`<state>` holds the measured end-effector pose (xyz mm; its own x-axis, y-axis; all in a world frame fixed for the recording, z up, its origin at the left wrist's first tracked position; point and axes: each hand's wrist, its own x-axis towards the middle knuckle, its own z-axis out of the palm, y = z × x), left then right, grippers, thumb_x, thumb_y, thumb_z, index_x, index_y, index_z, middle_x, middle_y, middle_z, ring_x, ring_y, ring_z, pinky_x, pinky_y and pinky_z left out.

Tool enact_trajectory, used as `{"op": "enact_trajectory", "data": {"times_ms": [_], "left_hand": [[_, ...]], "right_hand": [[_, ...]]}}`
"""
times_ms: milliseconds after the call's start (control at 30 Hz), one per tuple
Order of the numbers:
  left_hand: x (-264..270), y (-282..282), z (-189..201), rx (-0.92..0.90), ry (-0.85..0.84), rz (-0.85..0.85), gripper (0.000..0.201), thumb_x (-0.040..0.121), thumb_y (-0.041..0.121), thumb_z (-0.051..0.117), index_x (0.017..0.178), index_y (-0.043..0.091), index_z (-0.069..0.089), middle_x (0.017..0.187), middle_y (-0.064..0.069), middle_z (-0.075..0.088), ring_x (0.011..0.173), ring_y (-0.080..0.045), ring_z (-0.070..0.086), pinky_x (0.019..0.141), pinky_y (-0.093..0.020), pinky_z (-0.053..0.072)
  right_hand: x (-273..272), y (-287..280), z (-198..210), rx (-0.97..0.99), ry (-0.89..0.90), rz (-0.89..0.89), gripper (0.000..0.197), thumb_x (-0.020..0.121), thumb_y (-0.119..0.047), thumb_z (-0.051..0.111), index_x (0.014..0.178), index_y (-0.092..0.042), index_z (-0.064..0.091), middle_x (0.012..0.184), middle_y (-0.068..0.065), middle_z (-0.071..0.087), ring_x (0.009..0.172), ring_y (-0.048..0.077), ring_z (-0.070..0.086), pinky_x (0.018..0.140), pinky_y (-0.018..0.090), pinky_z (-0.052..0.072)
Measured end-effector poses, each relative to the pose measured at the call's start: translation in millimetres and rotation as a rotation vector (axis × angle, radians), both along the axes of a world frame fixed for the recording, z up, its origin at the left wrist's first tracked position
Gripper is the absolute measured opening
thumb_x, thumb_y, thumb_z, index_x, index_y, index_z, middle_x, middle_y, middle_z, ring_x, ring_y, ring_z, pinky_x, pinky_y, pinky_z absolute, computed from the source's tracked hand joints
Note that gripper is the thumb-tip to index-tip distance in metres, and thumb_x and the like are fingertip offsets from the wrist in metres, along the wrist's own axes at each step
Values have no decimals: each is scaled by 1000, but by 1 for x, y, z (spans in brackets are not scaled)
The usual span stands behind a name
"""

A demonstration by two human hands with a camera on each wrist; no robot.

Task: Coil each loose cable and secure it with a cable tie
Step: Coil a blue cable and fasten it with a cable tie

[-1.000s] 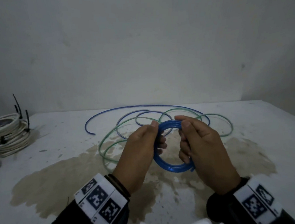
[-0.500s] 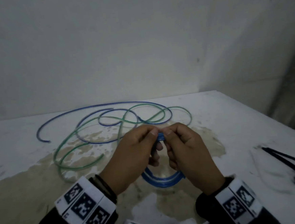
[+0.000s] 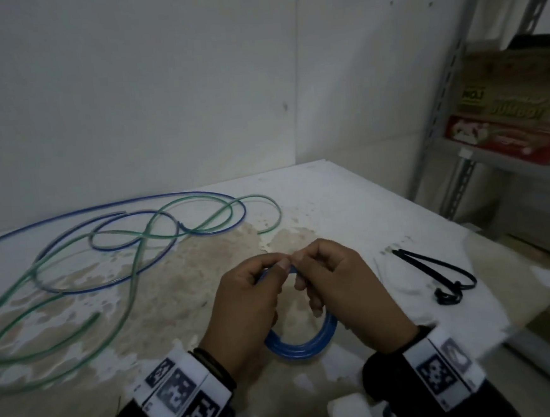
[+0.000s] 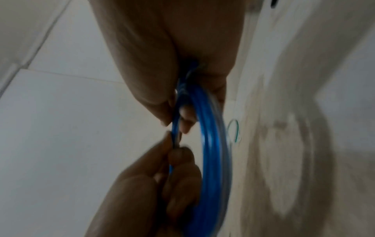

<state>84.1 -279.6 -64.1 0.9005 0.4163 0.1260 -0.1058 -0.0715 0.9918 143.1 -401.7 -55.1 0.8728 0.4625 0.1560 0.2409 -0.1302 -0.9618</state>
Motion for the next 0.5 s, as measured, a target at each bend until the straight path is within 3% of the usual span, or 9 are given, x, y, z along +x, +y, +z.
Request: {"op": "enact_trajectory", "data": {"times_ms": [67, 167, 233, 300, 367, 400, 500], "left_hand": [[3, 3, -4, -45, 22, 32, 16, 93, 18, 57, 90, 17, 73, 46, 10, 46, 41, -8, 36, 40, -21, 32], [6, 11, -7, -122, 37, 68, 15, 93, 18, 57, 94, 13, 72, 49, 7, 44, 40, -8, 34, 39, -21, 31], [6, 16, -10, -165, 37, 84, 16, 94, 18, 57, 94, 13, 72, 52, 4, 42, 41, -9, 32, 39, -21, 31], [6, 19, -11, -182, 31, 94, 16, 94, 18, 56, 94, 14, 71, 53, 2, 41, 41, -9, 31, 39, -21, 30], [6, 22, -12, -184, 36, 107, 16, 95, 18, 55, 93, 15, 71, 54, 1, 40, 42, -9, 31, 39, -21, 30], [6, 24, -13, -190, 40, 115, 16, 95, 18, 55, 94, 15, 70, 55, 2, 41, 41, -9, 31, 39, -21, 30], [5, 27, -13, -221, 44, 128, 15, 95, 18, 54, 97, 14, 69, 56, 2, 41, 41, -8, 32, 39, -22, 31]], "right_hand": [[10, -14, 5, -196, -104, -17, 36, 95, -34, 51, 82, -4, 67, 71, 10, 65, 57, 21, 56, 60, 34, 48], [36, -47, 14, -401, -250, -199, 24, 93, -30, 56, 89, -14, 72, 81, -6, 66, 72, 8, 56, 67, 23, 41], [50, -71, 21, -622, -329, -272, 18, 92, -25, 59, 92, -15, 74, 89, -9, 65, 79, 7, 55, 70, 20, 36], [57, -89, 25, -797, -288, -263, 17, 89, -22, 62, 87, -11, 75, 89, -4, 69, 72, 7, 56, 62, 17, 39], [54, -94, 26, -957, -196, -196, 20, 85, -27, 68, 81, -8, 75, 75, -2, 67, 62, 6, 53, 47, 9, 37], [53, -94, 24, -1059, -161, -145, 27, 82, -33, 71, 80, -7, 74, 74, 0, 66, 64, 8, 56, 47, 10, 38], [50, -89, 15, -1314, -141, -37, 38, 75, -46, 73, 84, -8, 73, 86, 4, 70, 81, 16, 64, 68, 25, 49]]}}
